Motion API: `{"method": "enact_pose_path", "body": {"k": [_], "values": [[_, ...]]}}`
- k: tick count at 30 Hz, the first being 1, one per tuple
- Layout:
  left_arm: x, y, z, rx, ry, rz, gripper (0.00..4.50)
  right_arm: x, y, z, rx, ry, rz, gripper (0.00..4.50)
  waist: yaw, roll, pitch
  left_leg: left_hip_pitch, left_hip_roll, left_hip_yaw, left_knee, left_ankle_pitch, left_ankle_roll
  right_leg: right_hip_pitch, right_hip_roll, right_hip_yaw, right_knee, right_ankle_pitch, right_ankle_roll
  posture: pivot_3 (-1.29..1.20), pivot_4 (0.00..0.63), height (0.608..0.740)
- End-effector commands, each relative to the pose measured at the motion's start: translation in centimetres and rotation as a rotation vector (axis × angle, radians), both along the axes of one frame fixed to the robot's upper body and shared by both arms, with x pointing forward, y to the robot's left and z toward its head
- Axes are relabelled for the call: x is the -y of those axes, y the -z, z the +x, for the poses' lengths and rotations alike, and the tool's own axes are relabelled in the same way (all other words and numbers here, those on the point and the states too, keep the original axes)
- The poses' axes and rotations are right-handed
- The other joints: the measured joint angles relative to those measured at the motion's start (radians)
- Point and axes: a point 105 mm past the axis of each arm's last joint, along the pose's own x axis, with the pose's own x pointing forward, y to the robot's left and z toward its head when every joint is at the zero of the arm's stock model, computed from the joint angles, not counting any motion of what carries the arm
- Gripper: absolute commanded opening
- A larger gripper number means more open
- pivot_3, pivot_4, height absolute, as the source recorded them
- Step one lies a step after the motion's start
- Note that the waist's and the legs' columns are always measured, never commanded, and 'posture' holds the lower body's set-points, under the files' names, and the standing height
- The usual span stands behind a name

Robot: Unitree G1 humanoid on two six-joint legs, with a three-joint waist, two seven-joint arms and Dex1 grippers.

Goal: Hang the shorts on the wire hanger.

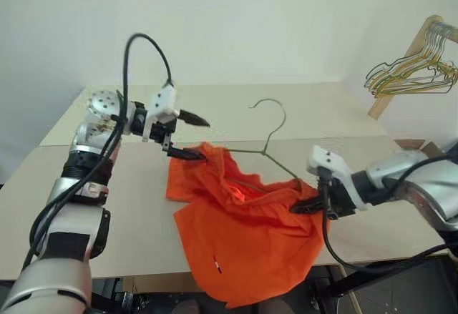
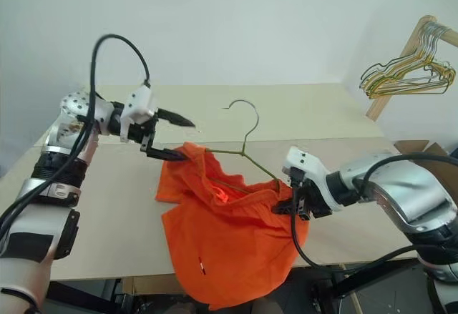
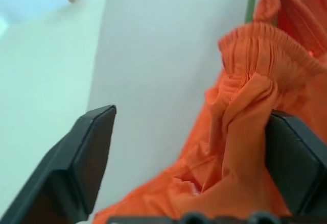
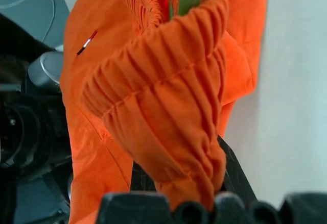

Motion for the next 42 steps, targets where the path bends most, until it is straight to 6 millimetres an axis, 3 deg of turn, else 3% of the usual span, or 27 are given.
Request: {"method": "enact_pose_path", "body": {"k": [1,4,8,13,16,24,29,37,42], "values": [[-0.7,-4.1,0.8,0.018,-0.111,-0.24,4.48,1.4,-0.9,-0.5,0.02,0.12,0.032,0.0,0.0,0.0,0.0,0.0,0.0,0.0,0.0,0.0,0.0,0.0,0.0,0.0,0.0,0.0,0.0,-0.09,0.0,0.74],[-0.1,-5.7,-0.1,0.016,-0.111,-0.355,4.48,2.9,-0.5,-1.0,0.003,0.261,0.059,0.0,0.0,0.0,0.0,0.0,0.0,-0.001,0.0,0.0,0.0,0.0,0.0,0.0,0.0,0.0,0.0,-0.11,0.0,0.74],[2.5,-7.1,-2.8,0.001,-0.039,-0.476,4.48,4.7,-0.4,-1.1,0.005,0.469,0.114,0.0,-0.001,0.0,0.0,0.0,0.0,-0.001,0.0,0.0,0.0,0.001,-0.001,0.001,0.001,0.0,0.0,-0.13,0.0,0.74],[5.1,-8.1,-5.2,-0.022,0.05,-0.561,4.48,7.5,-0.3,0.7,0.088,0.775,0.21,0.0,-0.004,0.0,-0.001,0.003,0.0,-0.001,-0.001,0.0,0.0,0.002,-0.001,0.003,0.003,0.0,0.0,-0.16,0.0,0.74],[5.7,-8.5,-6.0,-0.048,0.096,-0.595,4.48,9.8,0.1,2.1,0.146,1.009,0.215,0.0,-0.012,0.006,-0.005,0.004,0.0,0.001,-0.002,0.0,0.0,0.002,-0.001,0.005,0.002,0.0,0.0,-0.17,0.0,0.74],[5.8,-9.1,-5.9,-0.064,0.112,-0.623,4.48,14.5,0.5,3.0,0.192,1.427,0.173,0.0,-0.066,0.012,-0.009,0.006,-0.001,0.003,-0.004,0.0,-0.001,0.002,0.0,0.008,0.001,0.0,0.0,-0.2,0.0,0.74],[5.5,-8.9,-5.6,-0.059,0.099,-0.616,4.48,16.9,-0.4,3.4,0.21,1.706,0.213,0.0,-0.105,0.016,-0.011,0.006,-0.001,0.003,-0.005,0.0,-0.001,0.003,0.0,0.009,0.001,0.0,0.0,-0.2,0.0,0.74],[5.2,-8.6,-5.6,-0.045,0.087,-0.601,4.48,21.3,-3.7,2.9,0.241,1.982,0.269,0.0,-0.116,0.023,-0.013,0.008,-0.002,0.003,-0.005,0.0,0.0,0.006,0.0,0.009,0.0,0.0,0.0,-0.18,0.0,0.74],[4.9,-8.6,-5.6,-0.035,0.071,-0.604,4.48,23.2,-5.8,2.3,0.273,2.058,0.306,0.0,-0.114,0.027,-0.012,0.018,-0.002,0.003,-0.008,0.0,0.0,0.017,0.0,0.008,-0.006,-0.001,0.001,-0.17,0.0,0.74]]}}
